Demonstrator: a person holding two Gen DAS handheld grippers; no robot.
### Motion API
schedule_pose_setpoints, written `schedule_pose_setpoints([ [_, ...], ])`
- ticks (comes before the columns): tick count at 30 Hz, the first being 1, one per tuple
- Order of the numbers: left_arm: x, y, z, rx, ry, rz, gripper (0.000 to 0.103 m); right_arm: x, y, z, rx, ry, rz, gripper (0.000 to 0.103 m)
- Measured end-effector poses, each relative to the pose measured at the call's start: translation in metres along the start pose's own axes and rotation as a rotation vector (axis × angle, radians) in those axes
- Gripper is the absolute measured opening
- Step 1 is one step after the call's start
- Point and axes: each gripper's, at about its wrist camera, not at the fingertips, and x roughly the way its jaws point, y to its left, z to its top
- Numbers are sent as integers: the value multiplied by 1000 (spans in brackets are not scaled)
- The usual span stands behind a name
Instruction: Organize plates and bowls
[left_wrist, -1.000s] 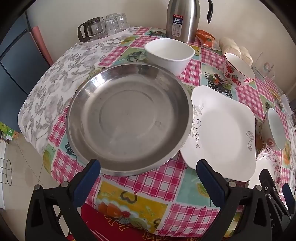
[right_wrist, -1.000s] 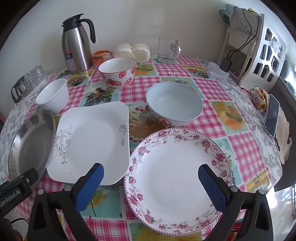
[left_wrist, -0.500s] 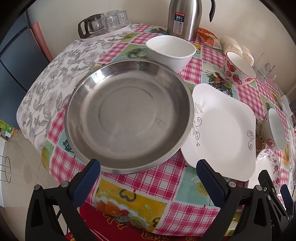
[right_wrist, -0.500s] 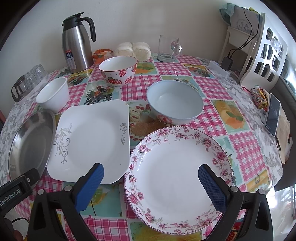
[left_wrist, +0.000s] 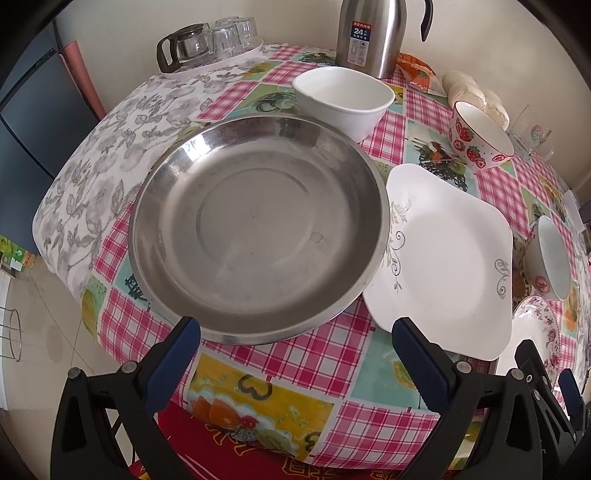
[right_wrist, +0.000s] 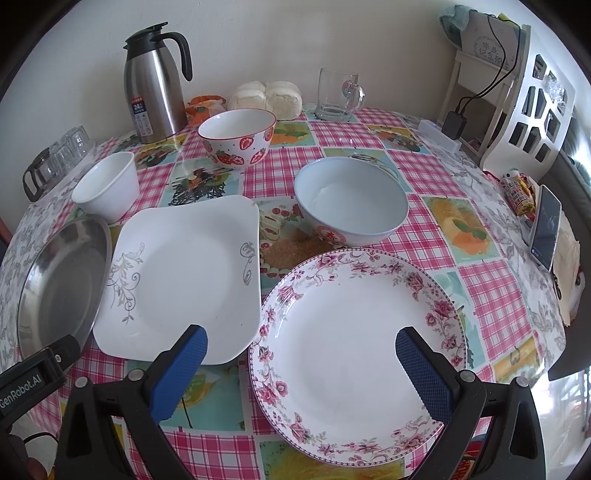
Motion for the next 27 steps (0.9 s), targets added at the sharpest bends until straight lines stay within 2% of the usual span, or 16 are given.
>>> schedule_pose_setpoints([
  [27, 1, 4, -3, -8, 4, -2, 103, 1, 1, -1, 0, 2, -1, 103],
])
